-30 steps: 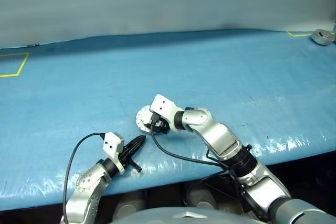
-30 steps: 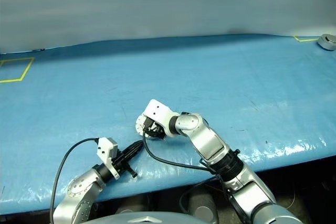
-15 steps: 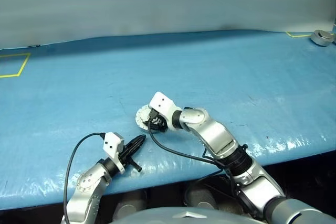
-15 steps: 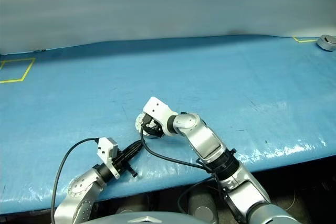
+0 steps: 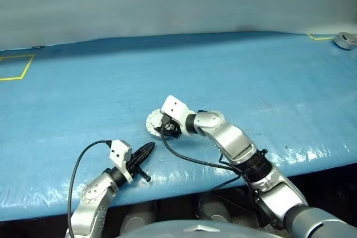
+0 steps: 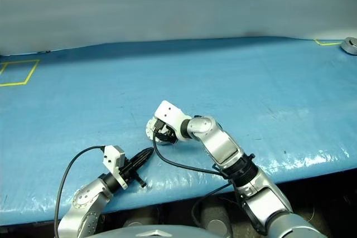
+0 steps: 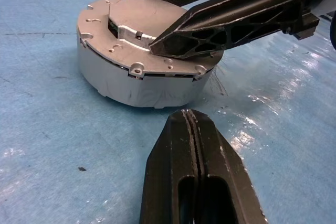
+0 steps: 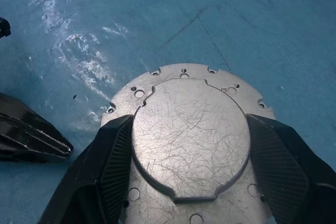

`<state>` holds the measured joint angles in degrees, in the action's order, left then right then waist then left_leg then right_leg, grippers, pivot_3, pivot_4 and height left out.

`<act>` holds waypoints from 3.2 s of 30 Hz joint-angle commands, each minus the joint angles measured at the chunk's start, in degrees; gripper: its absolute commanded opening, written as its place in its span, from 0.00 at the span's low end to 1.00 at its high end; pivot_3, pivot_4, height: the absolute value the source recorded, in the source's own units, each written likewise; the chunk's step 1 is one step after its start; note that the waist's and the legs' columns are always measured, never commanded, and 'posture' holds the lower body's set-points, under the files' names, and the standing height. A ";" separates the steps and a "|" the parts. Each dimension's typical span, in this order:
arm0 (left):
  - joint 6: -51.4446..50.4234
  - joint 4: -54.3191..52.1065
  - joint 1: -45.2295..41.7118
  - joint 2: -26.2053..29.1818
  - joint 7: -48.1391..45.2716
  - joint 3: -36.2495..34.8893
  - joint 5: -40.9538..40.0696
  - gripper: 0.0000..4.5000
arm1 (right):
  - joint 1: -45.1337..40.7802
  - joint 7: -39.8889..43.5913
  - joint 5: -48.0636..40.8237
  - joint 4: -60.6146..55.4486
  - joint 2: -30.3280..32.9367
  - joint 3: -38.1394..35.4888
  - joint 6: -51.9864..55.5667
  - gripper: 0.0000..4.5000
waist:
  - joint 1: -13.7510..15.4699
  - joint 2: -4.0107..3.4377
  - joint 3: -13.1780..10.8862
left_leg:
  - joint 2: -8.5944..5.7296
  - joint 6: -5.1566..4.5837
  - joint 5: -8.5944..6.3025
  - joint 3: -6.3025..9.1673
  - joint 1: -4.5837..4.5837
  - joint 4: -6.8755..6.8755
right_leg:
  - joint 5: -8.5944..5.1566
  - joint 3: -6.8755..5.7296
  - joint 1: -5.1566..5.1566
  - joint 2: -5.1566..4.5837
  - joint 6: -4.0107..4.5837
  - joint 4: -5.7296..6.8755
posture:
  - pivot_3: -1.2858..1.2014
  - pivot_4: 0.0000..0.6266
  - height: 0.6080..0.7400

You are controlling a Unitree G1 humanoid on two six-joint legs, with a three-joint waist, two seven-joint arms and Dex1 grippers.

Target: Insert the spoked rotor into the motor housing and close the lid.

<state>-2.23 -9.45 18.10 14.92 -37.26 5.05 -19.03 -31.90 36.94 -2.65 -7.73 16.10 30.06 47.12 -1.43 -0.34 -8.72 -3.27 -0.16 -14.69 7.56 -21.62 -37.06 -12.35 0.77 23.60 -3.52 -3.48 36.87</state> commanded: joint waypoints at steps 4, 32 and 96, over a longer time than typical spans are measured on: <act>0.25 -0.62 -0.12 0.00 -0.12 0.18 -0.13 0.00 | -1.65 0.84 0.32 0.25 0.96 -0.44 2.32 0.67 | 0.18 0.00 -0.01 | -0.02 -0.03 -0.03 0.00 -0.04 0.07 | -0.02 0.00 0.02 -0.04 0.05 -0.04 | 0.52 0.24 1.00; -0.04 -1.07 0.69 -0.07 -0.02 0.43 -0.21 0.00 | 1.90 -9.56 -3.94 -5.07 -7.17 -4.79 13.97 0.67 | -0.07 -0.01 -0.05 | 0.00 -0.02 -0.03 0.01 -0.04 0.10 | -0.05 0.00 0.05 -0.01 0.06 -0.02 | 0.52 0.24 1.00; 0.34 -1.11 0.78 -0.13 -0.10 0.75 -0.32 0.00 | 5.68 -3.61 -1.26 -0.78 -1.92 -0.47 -3.31 0.67 | -0.22 0.00 -0.10 | 0.01 -0.01 -0.09 0.01 -0.06 0.07 | -0.09 0.01 0.04 0.02 0.05 -0.02 | 0.52 0.24 1.00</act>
<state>-2.18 -9.45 18.83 14.85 -37.23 5.59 -19.10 -26.03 32.67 -4.54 -9.31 13.80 28.90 42.88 -1.65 -0.35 -8.82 -3.26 -0.16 -14.78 7.56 -21.68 -36.99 -12.44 0.77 23.64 -3.51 -3.43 36.85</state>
